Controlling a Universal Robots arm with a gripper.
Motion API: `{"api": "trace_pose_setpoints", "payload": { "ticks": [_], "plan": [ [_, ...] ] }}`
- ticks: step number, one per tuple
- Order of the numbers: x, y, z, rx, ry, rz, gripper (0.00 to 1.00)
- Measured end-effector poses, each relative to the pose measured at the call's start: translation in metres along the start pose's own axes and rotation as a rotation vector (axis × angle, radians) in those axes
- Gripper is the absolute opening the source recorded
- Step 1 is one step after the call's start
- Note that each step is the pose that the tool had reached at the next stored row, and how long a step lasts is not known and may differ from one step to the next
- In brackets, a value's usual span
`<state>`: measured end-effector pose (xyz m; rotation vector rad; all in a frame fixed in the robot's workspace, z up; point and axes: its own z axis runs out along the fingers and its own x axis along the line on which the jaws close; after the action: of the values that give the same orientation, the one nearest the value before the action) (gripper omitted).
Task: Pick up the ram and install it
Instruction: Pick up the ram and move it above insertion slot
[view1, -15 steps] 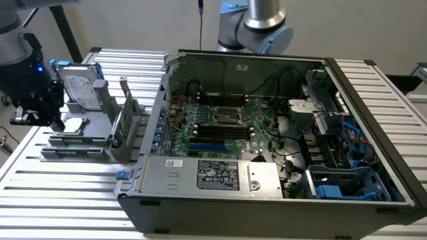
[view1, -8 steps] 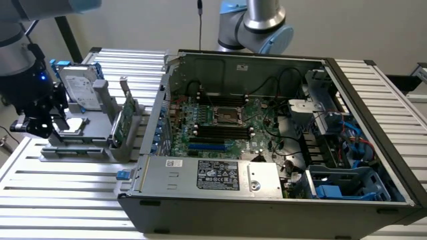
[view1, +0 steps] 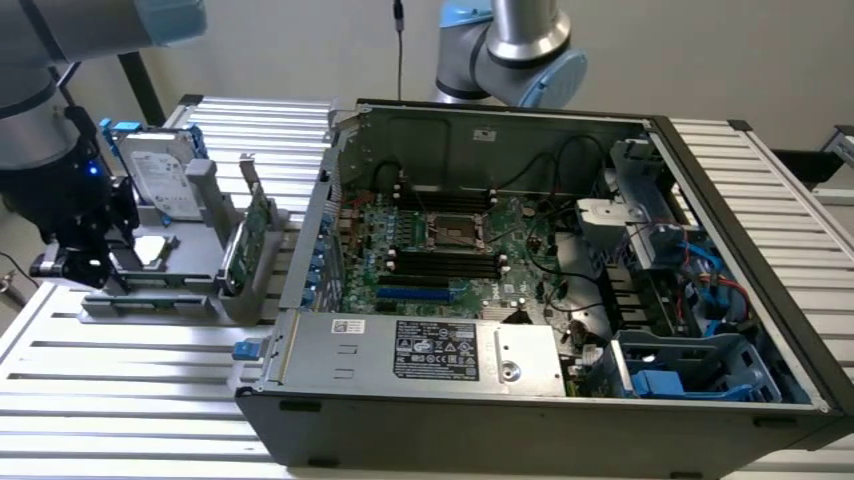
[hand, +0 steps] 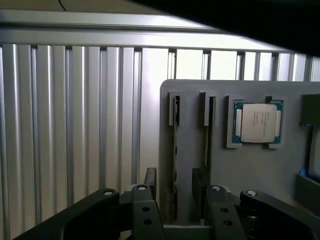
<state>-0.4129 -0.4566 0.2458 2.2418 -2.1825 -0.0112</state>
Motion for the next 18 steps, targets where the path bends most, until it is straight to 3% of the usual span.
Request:
{"api": "trace_pose_setpoints", "payload": {
  "ticks": [8, 15, 18],
  "plan": [
    [0.001, -0.0002, 0.0146, 0.0001, -0.0026, -0.006, 0.42],
    [0.002, -0.0003, 0.0273, 0.0006, -0.0144, -0.016, 0.42],
    [0.003, -0.0003, 0.0319, 0.0009, -0.0242, -0.020, 0.42]
  ]
}}
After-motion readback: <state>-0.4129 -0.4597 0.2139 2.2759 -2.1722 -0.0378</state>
